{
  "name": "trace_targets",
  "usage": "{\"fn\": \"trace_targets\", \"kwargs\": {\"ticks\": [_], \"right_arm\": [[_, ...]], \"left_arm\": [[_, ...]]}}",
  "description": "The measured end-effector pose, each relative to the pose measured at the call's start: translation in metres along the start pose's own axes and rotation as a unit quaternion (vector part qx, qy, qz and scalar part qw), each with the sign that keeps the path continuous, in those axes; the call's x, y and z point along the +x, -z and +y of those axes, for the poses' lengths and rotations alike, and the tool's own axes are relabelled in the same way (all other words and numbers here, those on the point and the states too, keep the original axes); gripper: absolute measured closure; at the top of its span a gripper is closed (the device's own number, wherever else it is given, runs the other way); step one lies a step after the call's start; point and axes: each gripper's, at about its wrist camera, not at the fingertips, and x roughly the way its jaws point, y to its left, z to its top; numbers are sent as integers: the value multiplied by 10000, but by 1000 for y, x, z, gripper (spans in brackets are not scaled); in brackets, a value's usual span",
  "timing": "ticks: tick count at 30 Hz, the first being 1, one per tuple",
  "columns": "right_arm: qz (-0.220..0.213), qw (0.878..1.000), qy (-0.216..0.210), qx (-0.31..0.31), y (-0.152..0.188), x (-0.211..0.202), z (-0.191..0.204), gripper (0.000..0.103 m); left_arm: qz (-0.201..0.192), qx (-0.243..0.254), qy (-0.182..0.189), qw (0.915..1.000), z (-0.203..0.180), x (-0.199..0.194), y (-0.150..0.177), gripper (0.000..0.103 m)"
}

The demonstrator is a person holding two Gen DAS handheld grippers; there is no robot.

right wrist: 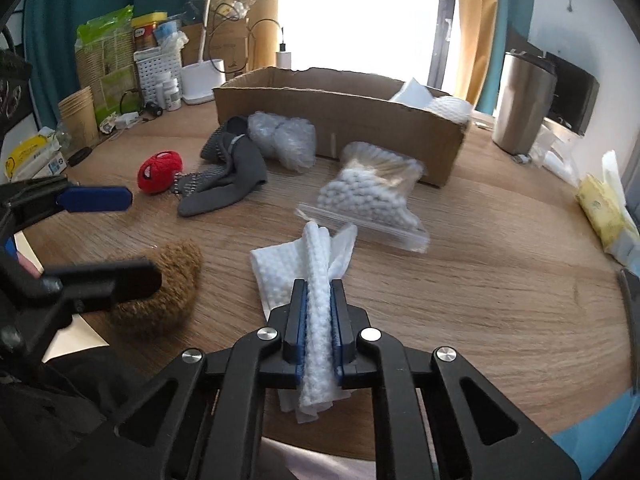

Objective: Organize soft objects
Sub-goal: 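Grasp the brown plush pouch with the left gripper while the right gripper grasps the white wipe, then carry the plush pouch and white wipe over the cardboard box with both grippers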

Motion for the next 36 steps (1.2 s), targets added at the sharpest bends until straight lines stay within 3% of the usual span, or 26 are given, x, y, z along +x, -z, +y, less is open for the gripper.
{"fn": "trace_targets", "kwargs": {"ticks": [7,9,12,36], "right_arm": [[-203,9996,104,183,1,-15,-19,92],[-270,9993,91,241,0,-18,-24,92],[-350,9990,68,281,-1,-21,-26,92],[-690,9974,111,171,-37,-34,-33,92]], "left_arm": [[279,269,-40,9992,-12,13,3,15],[335,347,-70,9988,-15,15,4,43],[523,392,-82,9978,-16,24,6,53],[-128,369,129,9992,-12,-3,-28,56]]}}
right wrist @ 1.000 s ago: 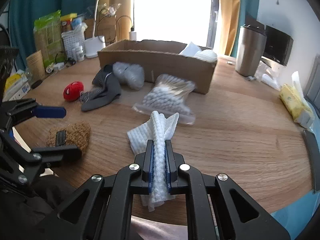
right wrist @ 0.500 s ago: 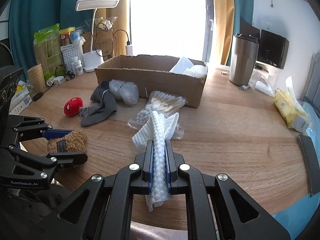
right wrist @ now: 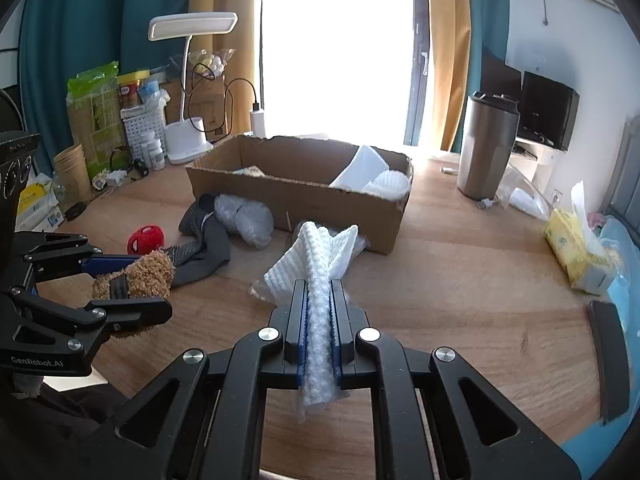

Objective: Organize soft objects
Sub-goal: 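Carry the plush pouch and white wipe over the cardboard box with both grippers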

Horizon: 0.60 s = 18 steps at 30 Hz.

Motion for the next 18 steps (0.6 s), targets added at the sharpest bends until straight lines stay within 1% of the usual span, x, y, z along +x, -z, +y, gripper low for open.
{"fn": "trace_targets", "kwargs": {"ticks": [18], "right_arm": [[-113,9998,84,-111,-37,9,-5,92]], "left_arm": [[-458,-225,-144,9986,30,-10,-42,56]]}}
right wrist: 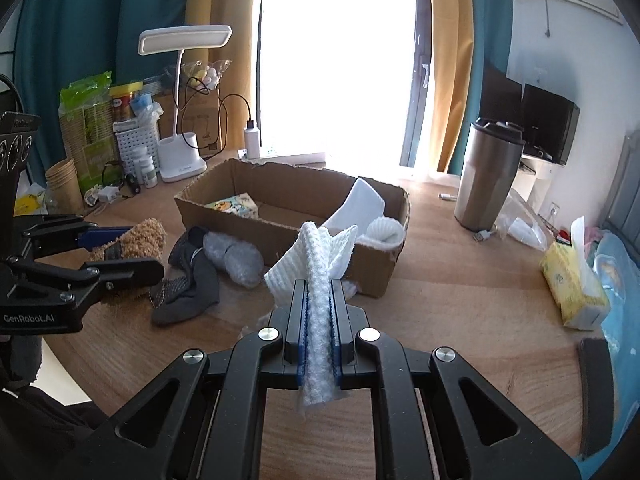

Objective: Organize soft objects
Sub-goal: 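Carry the plush pouch and white wipe over the cardboard box with both grippers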

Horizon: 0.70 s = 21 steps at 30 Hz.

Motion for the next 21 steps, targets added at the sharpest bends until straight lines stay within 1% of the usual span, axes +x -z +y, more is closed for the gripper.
{"fn": "trace_targets", "kwargs": {"ticks": [6,21], "right_arm": [[-43,10000,37,-19,-13,5,-4,92],[-173,9998,106,7,-39,22,-19,92]], "left_arm": [[-132,-22,-21,9999,8,0,-14,56],[-310,-12,-32,9995,23,9,-45,56]]}}
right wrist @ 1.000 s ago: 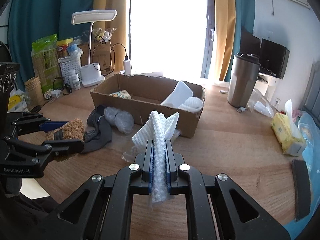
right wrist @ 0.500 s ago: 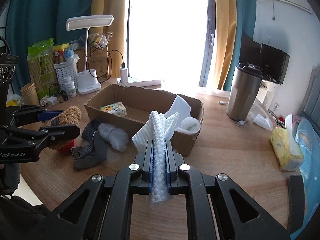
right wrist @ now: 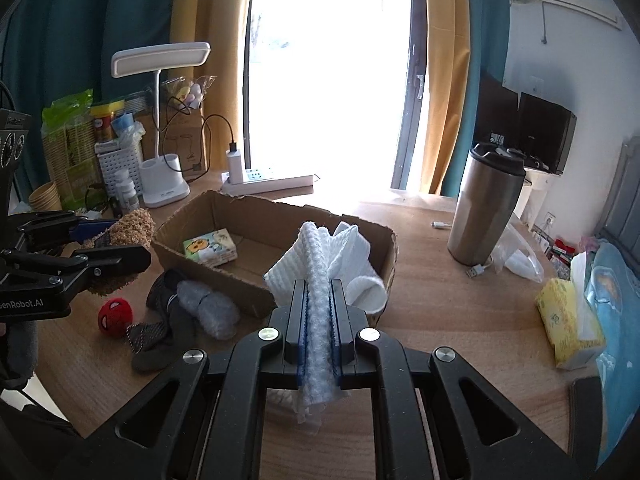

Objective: Organize soft objects
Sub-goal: 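Carry the plush pouch and white wipe over the cardboard box with both grippers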

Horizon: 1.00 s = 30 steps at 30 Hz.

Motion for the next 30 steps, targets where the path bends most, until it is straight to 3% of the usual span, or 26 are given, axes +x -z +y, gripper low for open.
{"fn": "trace_targets", "kwargs": {"ticks": [12,30], "right_arm": [[-75,9999,68,39,-17,17,-16,92],[4,9999,-56,119,-27,46,-30,92]], "left_arm": [[-158,77,-37,9998,3,13,-24,56],[-96,136,-2,9999,1,48,-43,56]]}}
